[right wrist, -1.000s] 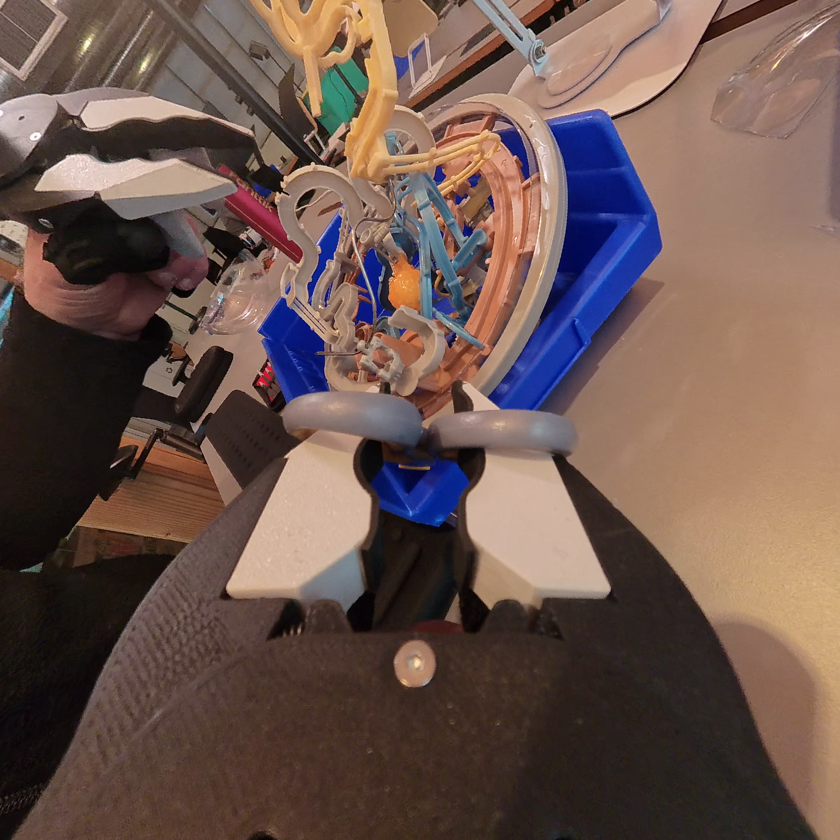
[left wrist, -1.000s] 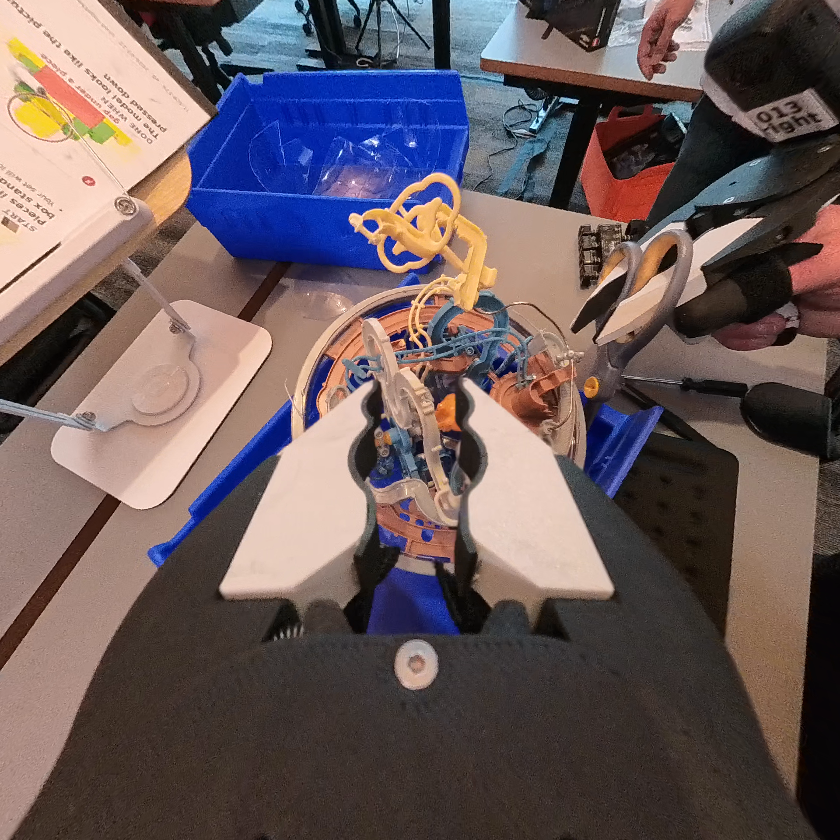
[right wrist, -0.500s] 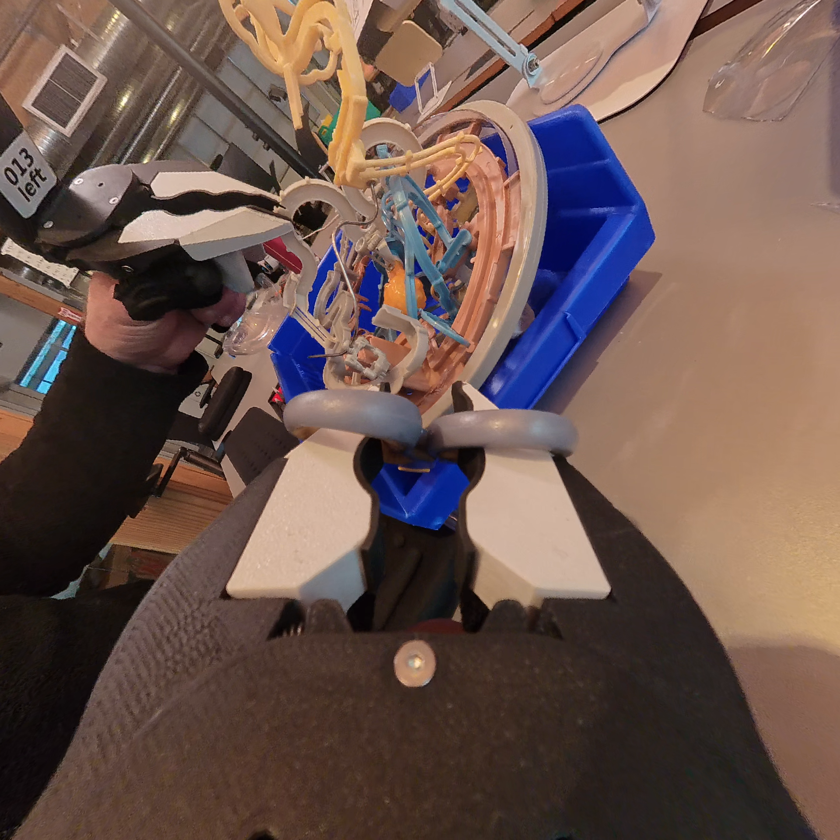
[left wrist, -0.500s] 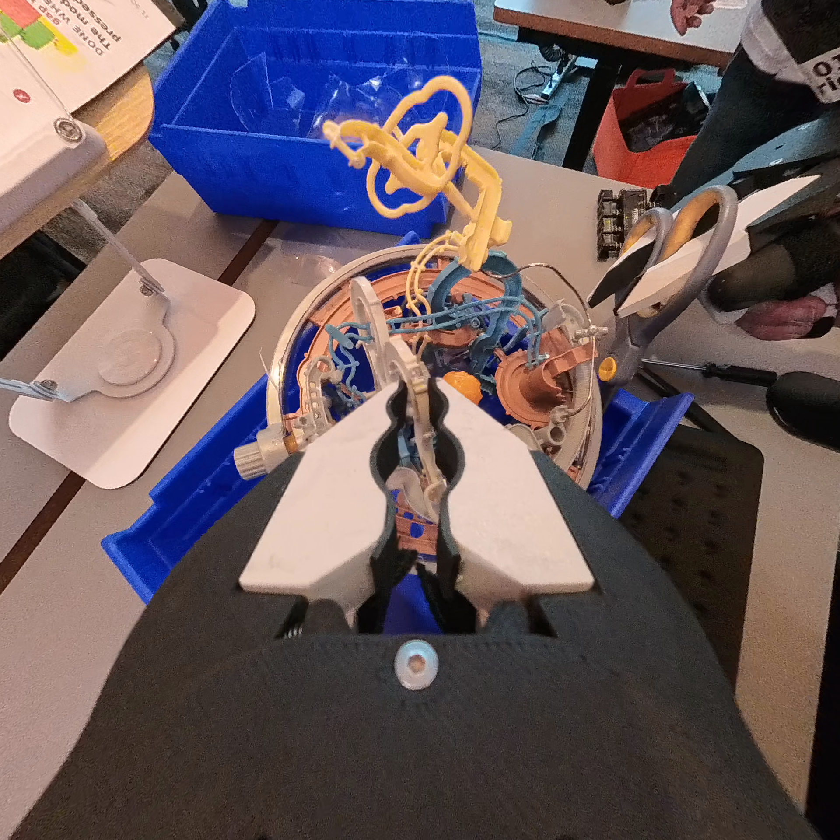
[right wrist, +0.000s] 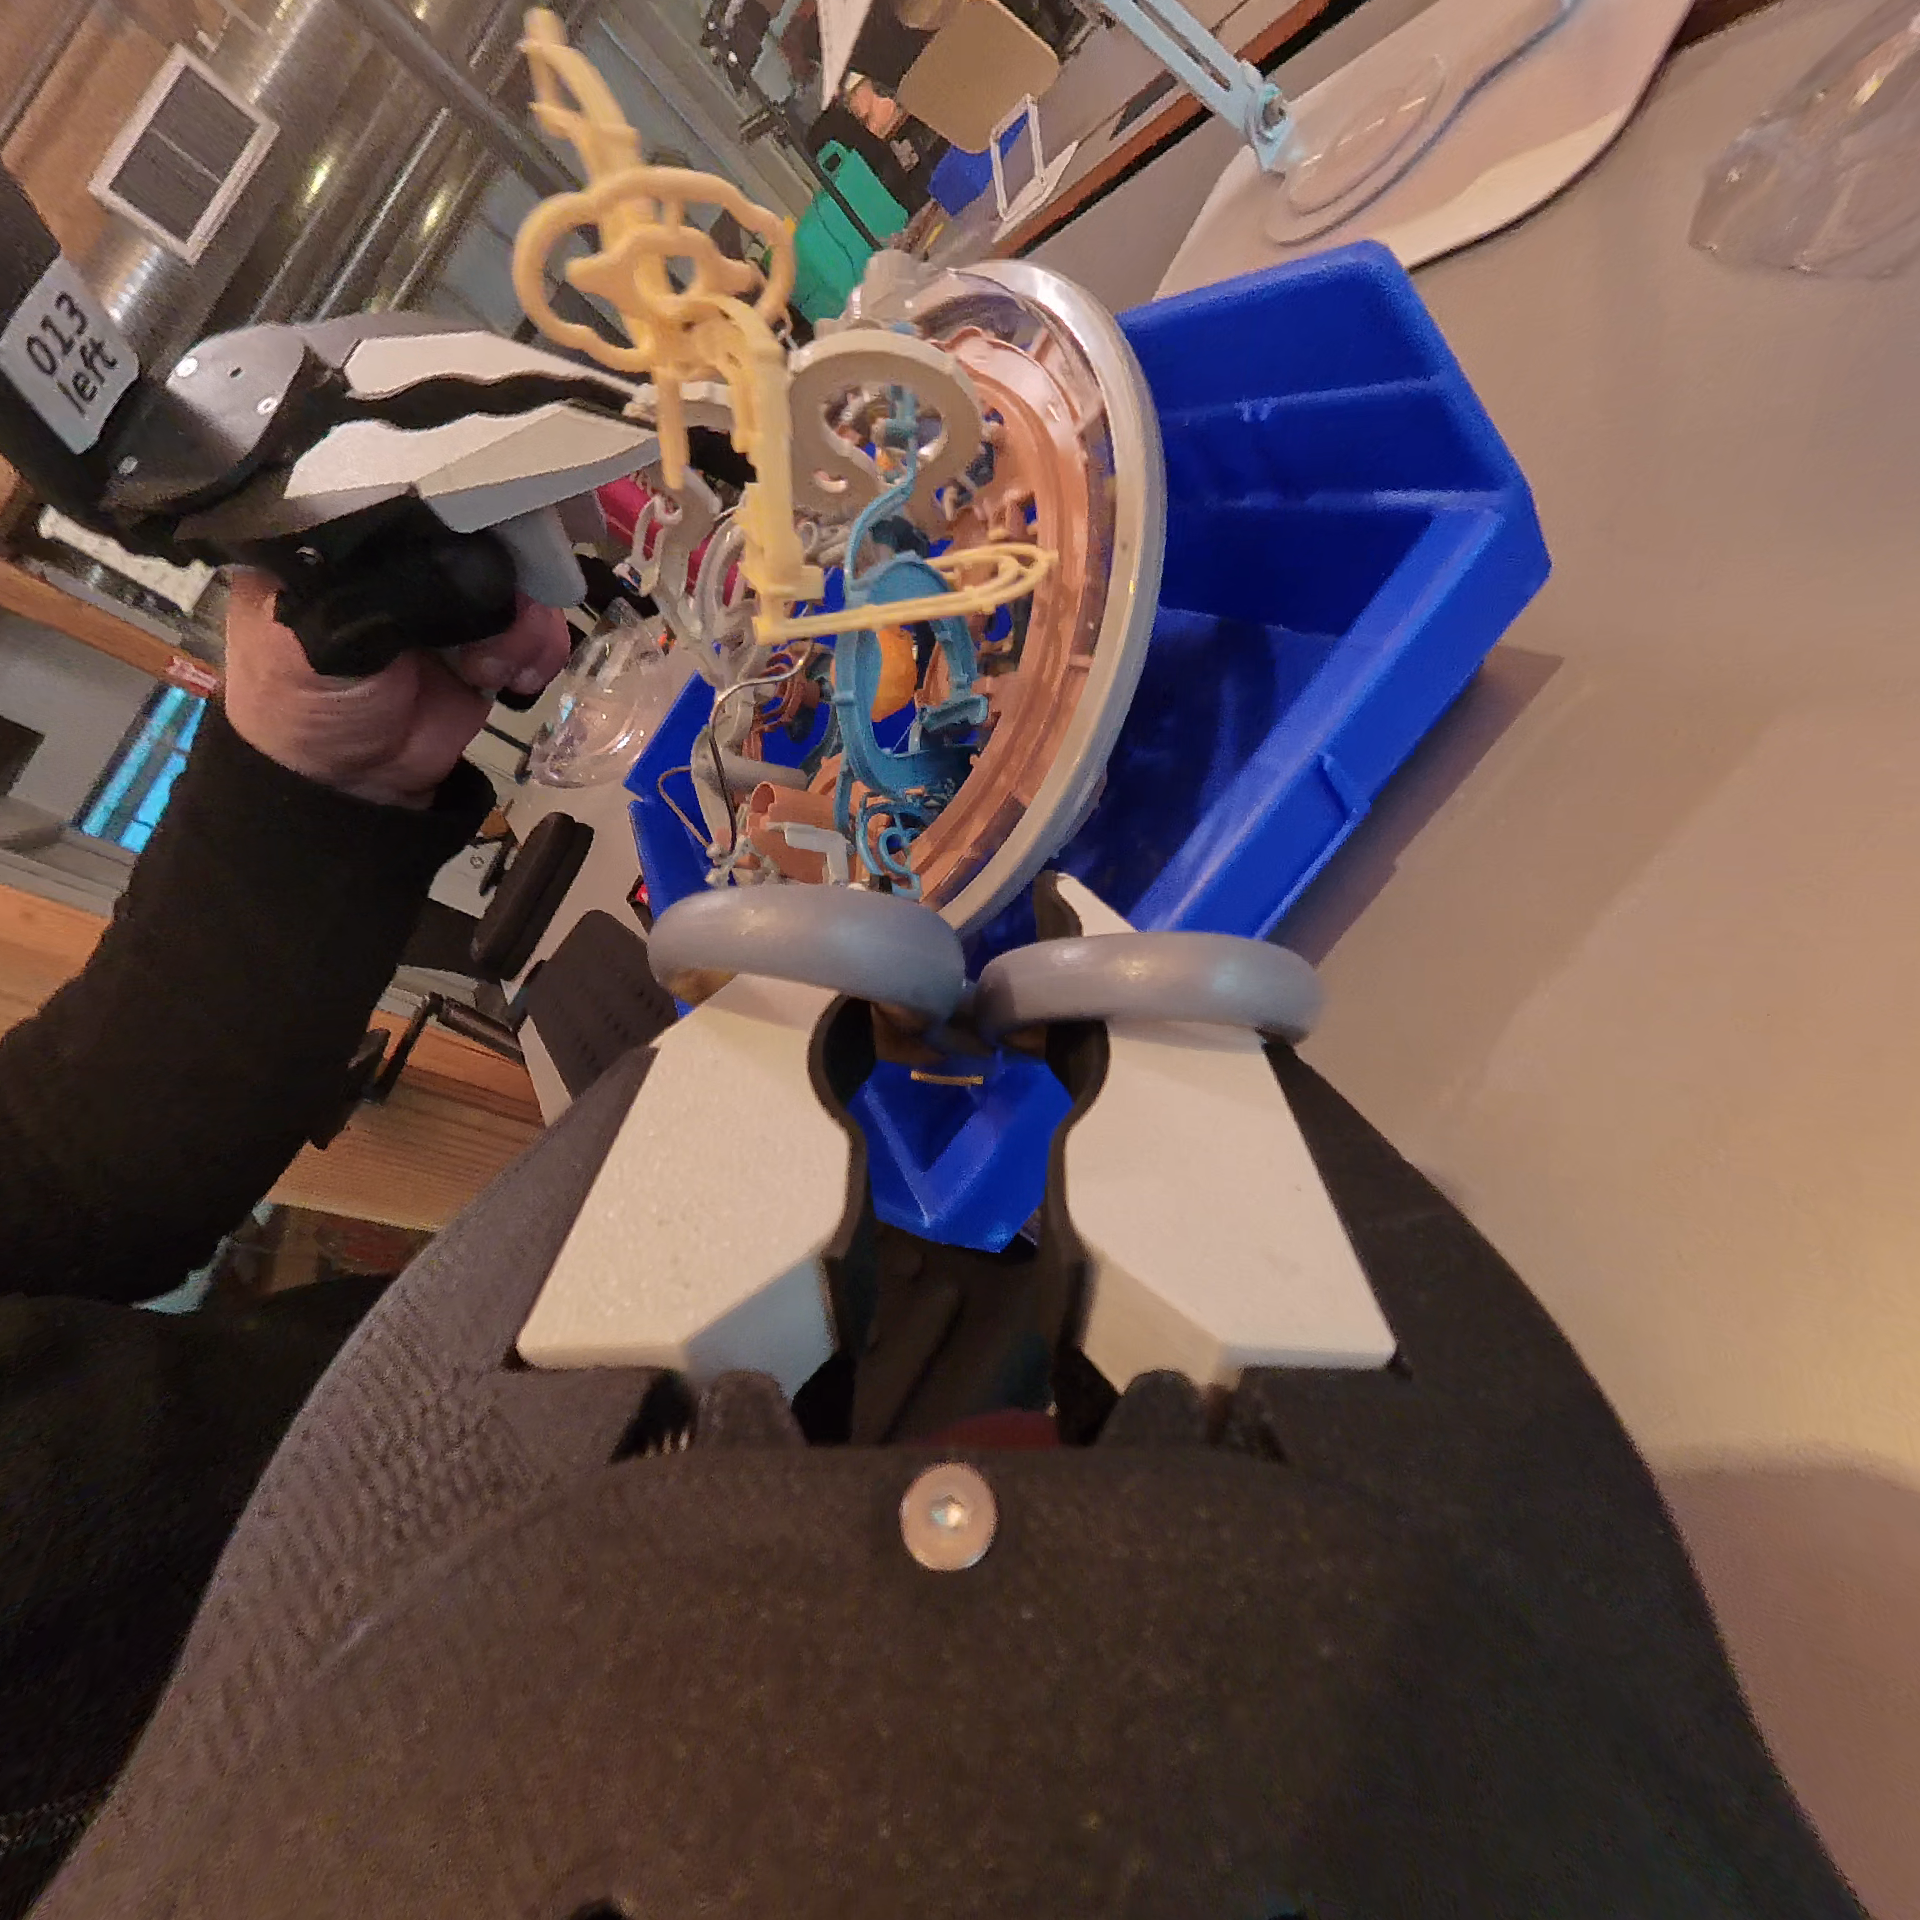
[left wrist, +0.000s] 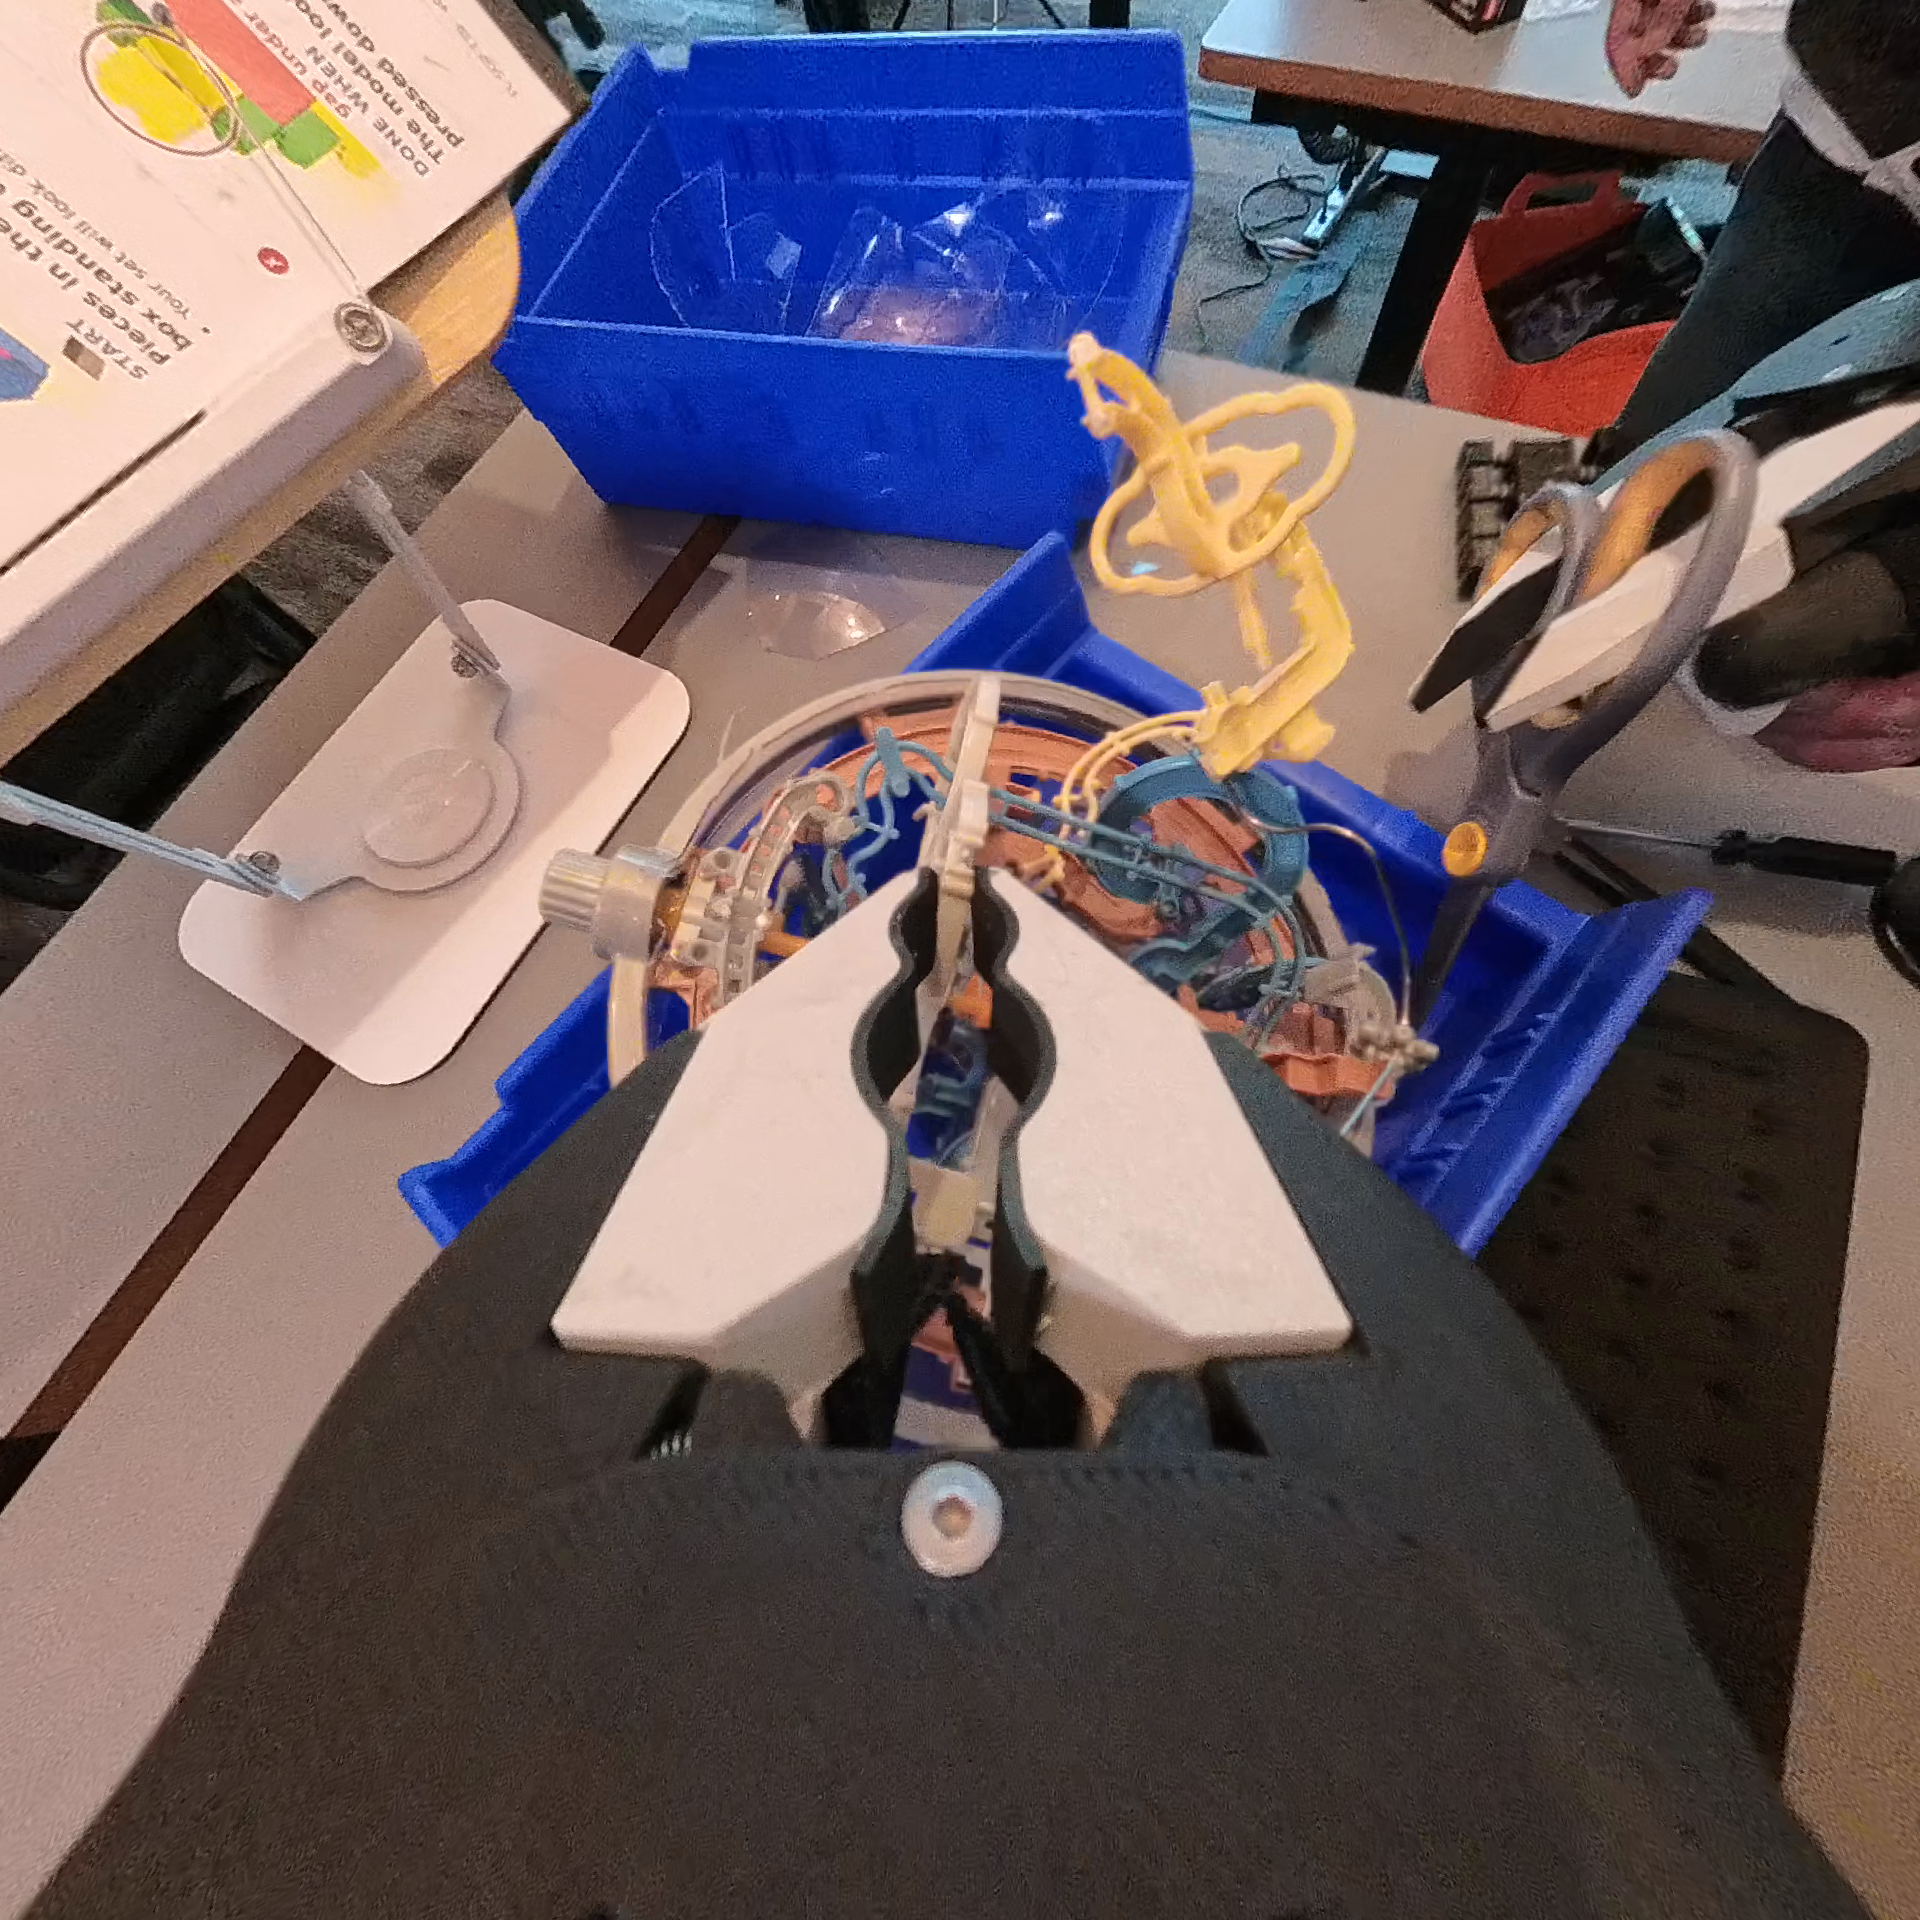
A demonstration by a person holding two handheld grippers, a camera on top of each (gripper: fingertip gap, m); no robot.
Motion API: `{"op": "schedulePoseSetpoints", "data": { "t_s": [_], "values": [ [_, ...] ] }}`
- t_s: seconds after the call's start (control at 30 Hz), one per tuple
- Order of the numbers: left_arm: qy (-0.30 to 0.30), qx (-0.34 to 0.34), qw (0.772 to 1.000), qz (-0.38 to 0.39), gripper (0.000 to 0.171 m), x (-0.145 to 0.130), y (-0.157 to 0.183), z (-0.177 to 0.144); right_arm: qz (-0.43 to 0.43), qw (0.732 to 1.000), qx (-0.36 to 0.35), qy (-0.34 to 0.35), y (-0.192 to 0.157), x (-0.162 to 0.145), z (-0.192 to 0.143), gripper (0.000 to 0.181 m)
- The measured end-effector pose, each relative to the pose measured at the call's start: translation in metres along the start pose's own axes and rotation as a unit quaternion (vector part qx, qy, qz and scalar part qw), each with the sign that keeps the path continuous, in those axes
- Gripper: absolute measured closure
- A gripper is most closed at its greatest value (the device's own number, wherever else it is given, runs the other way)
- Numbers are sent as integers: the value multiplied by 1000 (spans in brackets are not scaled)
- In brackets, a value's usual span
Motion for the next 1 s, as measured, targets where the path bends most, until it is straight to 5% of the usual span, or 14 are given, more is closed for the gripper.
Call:
{"op": "schedulePoseSetpoints", "data": {
  "t_s": [0.23, 0.33, 0.43, 0.57, 0.7, 0.83, 1.0],
  "values": [
    [-3, -15, 1000, -4, 166, -6, -6, -2, -29, 999, 8, -24, -12, 13, 10, 155],
    [30, 3, 1000, -1, 135, 8, -5, -12, -31, 999, 9, -16, -15, 19, 9, 156],
    [69, 9, 997, 14, 133, 30, 6, -32, -40, 999, 6, -12, -19, 21, 9, 156],
    [99, -84, 991, 41, 145, 55, 69, -45, -43, 999, 9, -3, -29, 25, 3, 156],
    [50, -145, 985, 83, 141, 41, 143, -18, -69, 997, 6, 25, -48, 39, -14, 157],
    [8, -119, 987, 104, 135, 27, 165, 17, -71, 996, 33, 49, -71, 49, -28, 157],
    [5, -117, 986, 117, 155, 24, 180, 33, -76, 994, 31, 72, -86, 54, -35, 157]
  ]
}}
Point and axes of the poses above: each gripper's, where its closed fingertips meet, z out along the fingers, x out of its top, y = z × x across the jaws, the point moved 1 cm from there along -z, back along the fingers, and after that the axes turned 7 degrees about x, right-handed, at the moved point
